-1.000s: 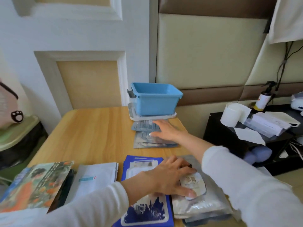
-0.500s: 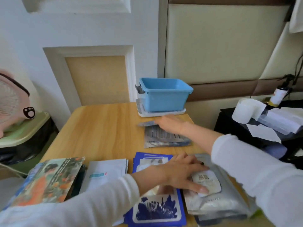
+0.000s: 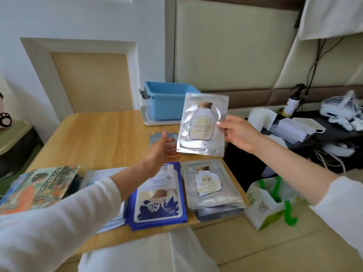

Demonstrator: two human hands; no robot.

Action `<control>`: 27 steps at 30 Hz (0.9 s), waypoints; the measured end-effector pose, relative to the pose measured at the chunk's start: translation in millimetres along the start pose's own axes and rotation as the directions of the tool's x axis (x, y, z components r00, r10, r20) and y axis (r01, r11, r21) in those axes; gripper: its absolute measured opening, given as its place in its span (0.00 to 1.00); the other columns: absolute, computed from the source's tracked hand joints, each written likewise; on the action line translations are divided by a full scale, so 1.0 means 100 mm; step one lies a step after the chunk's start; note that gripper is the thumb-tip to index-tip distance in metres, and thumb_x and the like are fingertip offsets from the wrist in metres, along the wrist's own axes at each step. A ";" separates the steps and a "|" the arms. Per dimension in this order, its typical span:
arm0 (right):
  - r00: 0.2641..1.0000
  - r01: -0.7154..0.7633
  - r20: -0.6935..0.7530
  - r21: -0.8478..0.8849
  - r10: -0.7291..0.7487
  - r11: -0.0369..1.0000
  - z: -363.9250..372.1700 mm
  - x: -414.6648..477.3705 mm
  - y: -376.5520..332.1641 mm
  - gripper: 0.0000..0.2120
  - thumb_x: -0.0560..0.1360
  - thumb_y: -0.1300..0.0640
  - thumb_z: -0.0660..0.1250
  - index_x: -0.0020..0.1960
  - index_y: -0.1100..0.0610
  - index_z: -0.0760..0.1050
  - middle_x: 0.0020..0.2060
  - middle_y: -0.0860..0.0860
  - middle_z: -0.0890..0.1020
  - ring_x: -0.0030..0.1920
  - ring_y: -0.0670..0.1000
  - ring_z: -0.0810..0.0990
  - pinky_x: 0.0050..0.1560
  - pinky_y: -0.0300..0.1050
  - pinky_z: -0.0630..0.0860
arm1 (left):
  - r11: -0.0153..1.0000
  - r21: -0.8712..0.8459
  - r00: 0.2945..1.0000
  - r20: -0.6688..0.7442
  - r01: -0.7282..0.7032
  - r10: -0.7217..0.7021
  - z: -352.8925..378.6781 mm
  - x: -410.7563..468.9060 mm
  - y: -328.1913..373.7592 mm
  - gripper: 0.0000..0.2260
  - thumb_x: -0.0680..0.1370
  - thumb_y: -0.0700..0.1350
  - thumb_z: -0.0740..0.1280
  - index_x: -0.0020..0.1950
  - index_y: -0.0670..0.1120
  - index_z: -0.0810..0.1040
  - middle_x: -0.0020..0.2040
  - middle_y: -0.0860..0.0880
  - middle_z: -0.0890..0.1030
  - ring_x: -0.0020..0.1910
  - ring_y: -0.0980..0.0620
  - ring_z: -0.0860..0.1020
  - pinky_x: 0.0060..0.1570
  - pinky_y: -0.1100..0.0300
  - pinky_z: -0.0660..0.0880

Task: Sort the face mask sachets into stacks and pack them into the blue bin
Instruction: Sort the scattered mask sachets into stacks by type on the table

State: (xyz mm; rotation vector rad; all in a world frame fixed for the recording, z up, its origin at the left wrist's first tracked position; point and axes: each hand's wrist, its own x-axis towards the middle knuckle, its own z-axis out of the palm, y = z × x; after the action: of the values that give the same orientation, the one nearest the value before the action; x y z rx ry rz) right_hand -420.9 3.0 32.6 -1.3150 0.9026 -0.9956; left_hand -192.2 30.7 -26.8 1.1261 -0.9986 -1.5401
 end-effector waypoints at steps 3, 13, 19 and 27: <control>0.995 -0.096 0.013 -0.037 0.096 0.995 -0.12 -0.17 0.07 0.10 0.78 0.65 0.59 0.56 0.60 0.77 0.45 0.53 0.85 0.44 0.50 0.84 0.41 0.44 0.81 | 0.982 0.168 0.995 0.050 -0.089 0.082 0.05 -0.05 0.04 0.16 0.79 0.56 0.60 0.54 0.44 0.74 0.43 0.45 0.81 0.37 0.51 0.78 0.40 0.59 0.77; 0.942 -0.320 -0.220 -0.815 0.252 0.484 -0.09 -0.45 0.67 0.19 0.68 0.44 0.73 0.30 0.55 0.71 0.23 0.48 0.74 0.26 0.47 0.72 0.34 0.40 0.72 | 0.656 0.754 0.999 -0.020 -0.002 0.025 0.26 -0.36 -0.36 0.13 0.74 0.42 0.71 0.53 0.44 0.69 0.40 0.46 0.78 0.27 0.56 0.75 0.19 0.68 0.69; 0.942 -0.290 -0.215 -0.908 0.259 0.301 -0.17 -0.35 0.69 0.21 0.66 0.37 0.71 0.34 0.54 0.69 0.33 0.49 0.74 0.33 0.48 0.70 0.33 0.41 0.64 | 0.069 0.884 0.863 0.432 -0.463 0.263 0.07 -0.42 -0.46 0.27 0.73 0.65 0.63 0.70 0.59 0.64 0.66 0.52 0.66 0.65 0.54 0.65 0.66 0.56 0.63; 0.994 -0.017 -0.037 -0.983 -0.103 0.185 0.04 0.29 0.45 0.10 0.73 0.46 0.68 0.45 0.52 0.74 0.45 0.48 0.80 0.44 0.48 0.76 0.39 0.40 0.69 | -0.020 0.825 0.824 0.565 -0.564 0.042 -0.03 -0.46 -0.66 0.29 0.76 0.63 0.59 0.74 0.66 0.49 0.76 0.56 0.50 0.76 0.53 0.48 0.72 0.47 0.36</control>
State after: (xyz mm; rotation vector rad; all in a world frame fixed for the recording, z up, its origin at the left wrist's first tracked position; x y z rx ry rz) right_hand -404.8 -23.4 -11.3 -2.4198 1.7613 -0.3761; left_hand -197.5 88.9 -81.2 1.2574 -2.6968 -0.3878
